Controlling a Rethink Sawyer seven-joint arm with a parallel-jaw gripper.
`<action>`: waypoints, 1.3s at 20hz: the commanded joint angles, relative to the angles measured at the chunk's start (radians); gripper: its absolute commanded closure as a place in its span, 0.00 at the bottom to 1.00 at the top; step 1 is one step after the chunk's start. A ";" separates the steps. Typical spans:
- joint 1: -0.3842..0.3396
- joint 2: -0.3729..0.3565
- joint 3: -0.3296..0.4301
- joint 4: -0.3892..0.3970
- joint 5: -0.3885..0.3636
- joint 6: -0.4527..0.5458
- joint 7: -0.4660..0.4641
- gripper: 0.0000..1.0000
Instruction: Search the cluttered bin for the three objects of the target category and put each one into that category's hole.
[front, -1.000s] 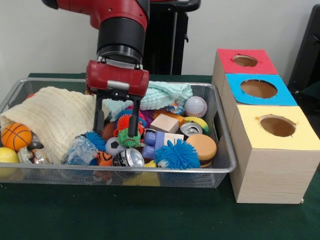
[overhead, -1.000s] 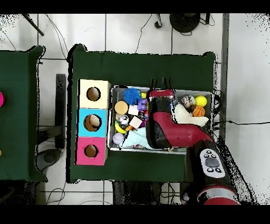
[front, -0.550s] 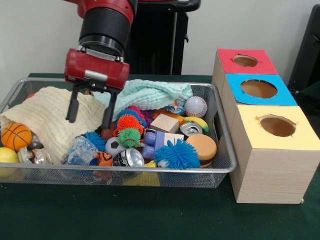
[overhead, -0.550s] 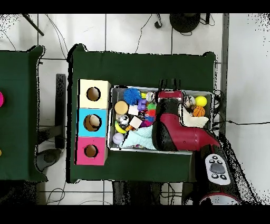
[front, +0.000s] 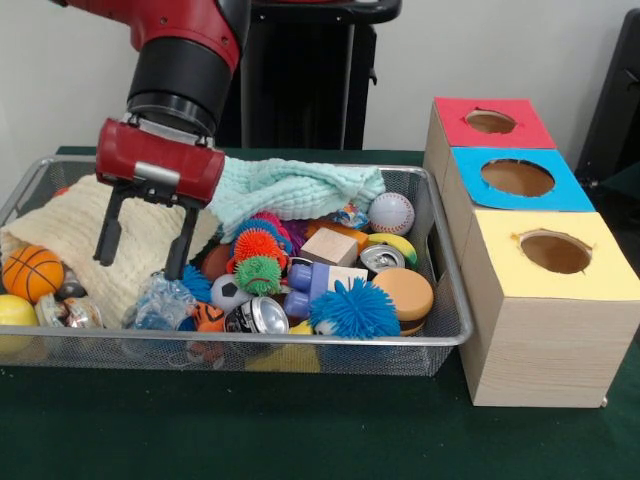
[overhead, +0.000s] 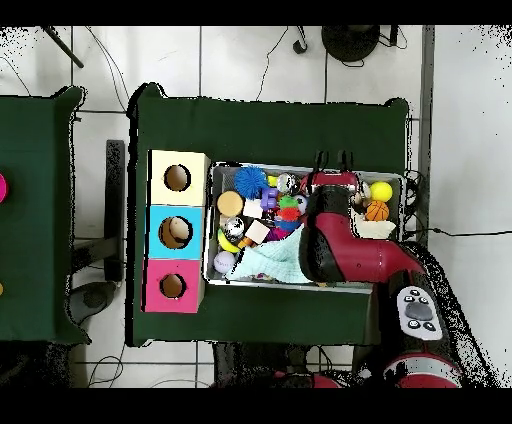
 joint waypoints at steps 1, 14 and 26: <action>-0.046 0.102 0.093 -0.093 -0.082 0.013 0.145 0.00; -0.053 0.098 0.132 -0.085 -0.116 0.062 0.179 0.00; -0.128 0.055 0.270 -0.066 -0.210 0.263 0.175 0.00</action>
